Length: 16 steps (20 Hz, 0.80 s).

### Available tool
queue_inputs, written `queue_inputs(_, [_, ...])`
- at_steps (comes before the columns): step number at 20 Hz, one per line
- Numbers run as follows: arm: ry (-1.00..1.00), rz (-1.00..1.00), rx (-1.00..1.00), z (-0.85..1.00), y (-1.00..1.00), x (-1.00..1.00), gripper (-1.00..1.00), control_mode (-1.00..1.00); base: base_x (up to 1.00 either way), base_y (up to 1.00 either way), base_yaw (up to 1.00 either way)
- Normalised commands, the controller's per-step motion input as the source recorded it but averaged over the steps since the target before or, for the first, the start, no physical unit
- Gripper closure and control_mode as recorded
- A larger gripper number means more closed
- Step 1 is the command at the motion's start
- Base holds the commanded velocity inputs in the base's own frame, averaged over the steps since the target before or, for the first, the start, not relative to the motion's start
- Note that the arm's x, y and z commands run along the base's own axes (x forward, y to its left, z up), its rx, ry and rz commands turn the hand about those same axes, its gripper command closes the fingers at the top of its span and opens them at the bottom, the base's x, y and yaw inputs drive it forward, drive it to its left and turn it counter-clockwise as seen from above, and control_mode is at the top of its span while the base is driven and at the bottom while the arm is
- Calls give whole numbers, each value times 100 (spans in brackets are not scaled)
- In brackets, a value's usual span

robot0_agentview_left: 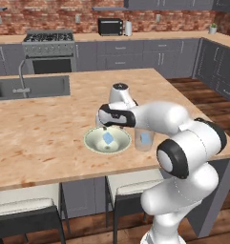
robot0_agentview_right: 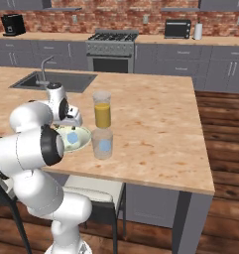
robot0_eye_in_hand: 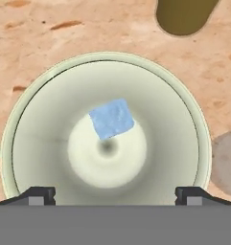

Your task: There are two ice cubes in the ice bowl. Place both ice cubes in the glass cup.

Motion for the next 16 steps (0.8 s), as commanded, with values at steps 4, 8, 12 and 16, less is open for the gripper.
queue_inputs(4, [0, 24, -7, -32, 0, 0, -100, -100, 0, 0, 0])
queue_inputs(8, [0, 20, -12, -39, 0, 13, -100, -100, 0, 0, 0])
queue_inputs(12, [0, 14, -12, -30, 11, 27, -100, -100, 0, 0, 0])
queue_inputs(16, [0, 9, -4, -24, 14, 29, -100, -100, 0, 0, 0])
